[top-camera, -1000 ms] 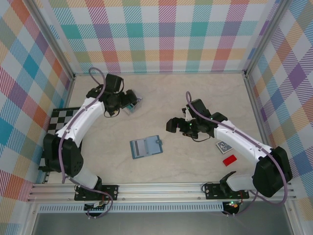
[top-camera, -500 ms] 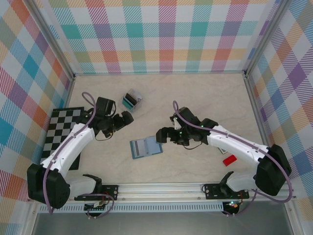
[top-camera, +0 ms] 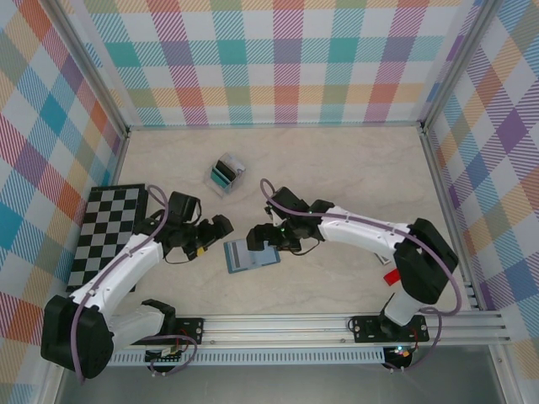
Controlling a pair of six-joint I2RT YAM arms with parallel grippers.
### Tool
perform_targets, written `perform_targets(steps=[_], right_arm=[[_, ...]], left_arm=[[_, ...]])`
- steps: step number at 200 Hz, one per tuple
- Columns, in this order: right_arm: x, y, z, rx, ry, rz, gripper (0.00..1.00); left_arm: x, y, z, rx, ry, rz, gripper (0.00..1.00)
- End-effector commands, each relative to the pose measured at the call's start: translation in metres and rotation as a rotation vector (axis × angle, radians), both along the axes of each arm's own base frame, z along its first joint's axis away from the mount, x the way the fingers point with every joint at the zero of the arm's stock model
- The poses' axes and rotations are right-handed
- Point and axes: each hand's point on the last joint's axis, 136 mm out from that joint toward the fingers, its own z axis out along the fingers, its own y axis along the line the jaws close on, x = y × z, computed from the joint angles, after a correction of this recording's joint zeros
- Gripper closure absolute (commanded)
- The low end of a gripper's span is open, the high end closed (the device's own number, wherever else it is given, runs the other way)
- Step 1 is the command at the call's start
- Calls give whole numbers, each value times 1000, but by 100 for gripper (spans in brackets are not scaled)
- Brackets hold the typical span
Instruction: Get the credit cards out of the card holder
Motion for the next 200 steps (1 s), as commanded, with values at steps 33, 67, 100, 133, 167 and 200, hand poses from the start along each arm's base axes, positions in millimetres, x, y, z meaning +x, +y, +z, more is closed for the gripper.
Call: perform_targets(steps=[33, 67, 100, 133, 167, 200], right_arm=[[-1, 28, -10, -36, 9, 113, 19], [3, 37, -21, -87, 7, 151, 24], [15, 29, -34, -197, -31, 153, 25], [25, 20, -47, -295, -59, 161, 26], [27, 15, -58, -341, -56, 165, 32], [23, 12, -66, -355, -36, 163, 37]], left_arm=[[-5, -13, -17, -65, 58, 2, 17], [-6, -17, -25, -84, 81, 19, 28], [-6, -17, -29, -79, 92, 23, 38], [-6, -23, -32, -103, 103, 17, 47], [-6, -30, -37, -136, 104, 0, 54], [-8, -30, -44, -130, 111, 2, 62]])
